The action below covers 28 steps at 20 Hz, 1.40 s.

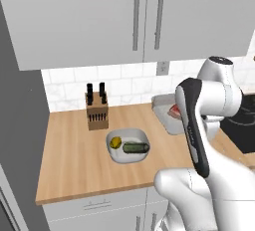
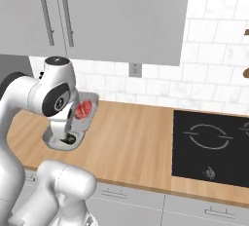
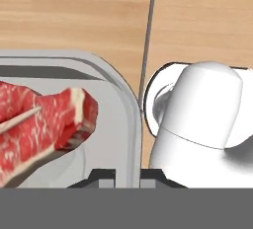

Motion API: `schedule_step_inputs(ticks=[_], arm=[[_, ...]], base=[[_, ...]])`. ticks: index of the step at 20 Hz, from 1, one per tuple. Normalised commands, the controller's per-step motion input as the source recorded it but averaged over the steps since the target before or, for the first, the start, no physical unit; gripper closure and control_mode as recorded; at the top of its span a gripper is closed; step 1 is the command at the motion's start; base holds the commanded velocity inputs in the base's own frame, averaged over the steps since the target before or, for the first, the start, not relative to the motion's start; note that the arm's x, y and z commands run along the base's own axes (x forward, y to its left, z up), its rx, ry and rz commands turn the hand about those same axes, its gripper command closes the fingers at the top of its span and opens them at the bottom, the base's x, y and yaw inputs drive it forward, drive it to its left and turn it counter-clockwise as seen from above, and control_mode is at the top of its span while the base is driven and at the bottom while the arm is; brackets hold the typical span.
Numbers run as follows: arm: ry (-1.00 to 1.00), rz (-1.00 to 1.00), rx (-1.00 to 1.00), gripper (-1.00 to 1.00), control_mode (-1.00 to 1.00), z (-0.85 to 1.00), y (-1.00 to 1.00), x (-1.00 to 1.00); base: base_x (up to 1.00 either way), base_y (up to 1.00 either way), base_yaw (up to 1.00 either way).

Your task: Take the meat container that has the steak and place it on the second highest rack of the freezer. Then take the vegetable container that has the cucumber and lemon and place it on the highest rack of the freezer.

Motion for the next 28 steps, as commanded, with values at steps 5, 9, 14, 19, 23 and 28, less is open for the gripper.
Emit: schedule_step_inputs(ticks=[5, 9, 14, 19, 23, 28], arm=[[-0.06, -0.07, 0.02, 1.00, 1.00, 0.00, 0.00, 0.00], [0.00, 0.00, 0.00, 1.00, 1.00, 0.00, 0.00, 0.00], [0.00, 0.00, 0.00, 1.00, 1.00, 0.00, 0.00, 0.00], [0.00, 0.00, 0.00, 1.00, 1.00, 0.00, 0.00, 0.00], [0.00, 0.00, 0.00, 1.00, 1.00, 0.00, 0.00, 0.00], [0.00, 0.00, 0.00, 1.00, 1.00, 0.00, 0.00, 0.00]], base=[[0.00, 0.00, -0.01], [-0.60, -0.02, 0.05], [-0.98, 0.00, 0.45], [-0.15, 0.00, 0.97], [-0.03, 0.00, 1.00], [-0.02, 0.00, 0.90]])
